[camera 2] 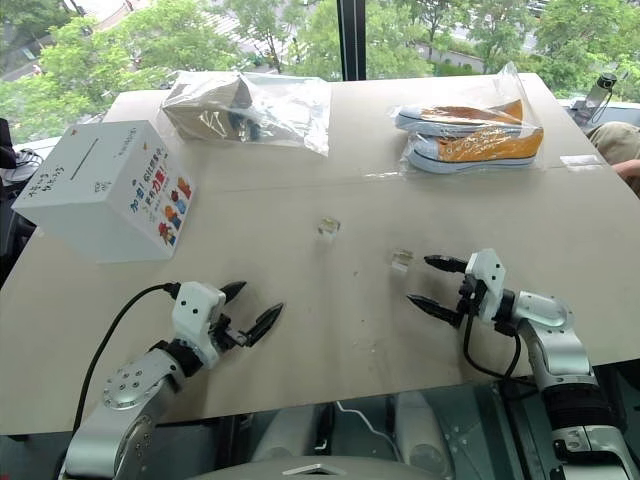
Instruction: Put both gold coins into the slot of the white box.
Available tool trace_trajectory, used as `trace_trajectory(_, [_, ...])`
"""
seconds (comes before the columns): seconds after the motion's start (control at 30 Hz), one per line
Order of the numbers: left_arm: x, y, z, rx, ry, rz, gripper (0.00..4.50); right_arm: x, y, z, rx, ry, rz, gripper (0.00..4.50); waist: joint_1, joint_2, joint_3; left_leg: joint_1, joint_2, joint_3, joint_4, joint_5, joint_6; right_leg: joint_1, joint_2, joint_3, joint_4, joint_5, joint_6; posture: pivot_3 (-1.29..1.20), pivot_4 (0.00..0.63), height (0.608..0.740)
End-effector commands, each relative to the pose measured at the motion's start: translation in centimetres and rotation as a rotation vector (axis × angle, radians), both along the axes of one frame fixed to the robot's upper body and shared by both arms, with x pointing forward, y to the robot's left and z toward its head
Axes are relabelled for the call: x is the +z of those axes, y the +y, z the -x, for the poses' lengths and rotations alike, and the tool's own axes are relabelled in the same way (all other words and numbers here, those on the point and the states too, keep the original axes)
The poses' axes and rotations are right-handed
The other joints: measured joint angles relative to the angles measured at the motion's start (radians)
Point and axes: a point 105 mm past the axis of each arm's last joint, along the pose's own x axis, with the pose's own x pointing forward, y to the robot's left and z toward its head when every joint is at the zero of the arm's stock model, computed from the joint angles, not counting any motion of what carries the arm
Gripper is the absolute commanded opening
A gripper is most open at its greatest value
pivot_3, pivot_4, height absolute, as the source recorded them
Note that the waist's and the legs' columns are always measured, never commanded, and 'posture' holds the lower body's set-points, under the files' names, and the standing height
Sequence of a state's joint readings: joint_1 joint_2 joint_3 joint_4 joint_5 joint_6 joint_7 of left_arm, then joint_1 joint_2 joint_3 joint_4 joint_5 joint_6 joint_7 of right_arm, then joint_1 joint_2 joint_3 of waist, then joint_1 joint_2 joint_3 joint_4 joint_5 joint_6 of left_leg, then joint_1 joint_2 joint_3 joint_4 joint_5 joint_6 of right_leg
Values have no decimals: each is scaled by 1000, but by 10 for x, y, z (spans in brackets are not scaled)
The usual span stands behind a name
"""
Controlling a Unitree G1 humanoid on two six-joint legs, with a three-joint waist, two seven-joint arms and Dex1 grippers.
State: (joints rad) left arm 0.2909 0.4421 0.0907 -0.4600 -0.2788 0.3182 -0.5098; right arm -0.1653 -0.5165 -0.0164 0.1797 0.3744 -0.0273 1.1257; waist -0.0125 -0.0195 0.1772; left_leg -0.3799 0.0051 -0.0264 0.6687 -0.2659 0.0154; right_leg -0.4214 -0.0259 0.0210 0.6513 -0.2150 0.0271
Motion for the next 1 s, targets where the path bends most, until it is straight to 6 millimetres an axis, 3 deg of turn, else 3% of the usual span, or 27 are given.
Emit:
trace_trajectory(0.03, [7, -2, -1, -17, -38, 0, 4500, 9, -4, -2, -18, -41, -8, 4476, 0, 0, 0, 0, 0, 0, 0, 0, 0, 0, 0, 0, 0, 0, 0, 0, 150, 740])
trace_trajectory(0.63, [10, -5, -6, -26, -68, 16, 4500, 14, -3, -11, -87, -81, 5, 4476, -1, 0, 0, 0, 0, 0, 0, 0, 0, 0, 0, 0, 0, 0, 0, 0, 150, 740])
trace_trajectory(0.8, [29, -22, -11, -128, -156, 9, 4500, 24, 9, -23, -104, -143, -5, 4476, 0, 0, 0, 0, 0, 0, 0, 0, 0, 0, 1, 0, 1, 0, 0, 0, 150, 740])
trace_trajectory(0.87, [28, -35, -2, -251, -68, 44, 4500, 26, 12, -26, -108, -155, -9, 4476, 0, 0, 0, 0, 0, 0, 0, 0, 0, 0, 1, 0, 1, 1, 0, 0, 150, 740])
trace_trajectory(1.0, [41, -51, 6, -401, -77, -2, 4500, 27, 17, -29, -105, -166, -6, 4476, -1, 0, 0, 0, 0, 0, 0, 0, 0, 0, 1, 0, 1, 3, 2, 0, 150, 740])
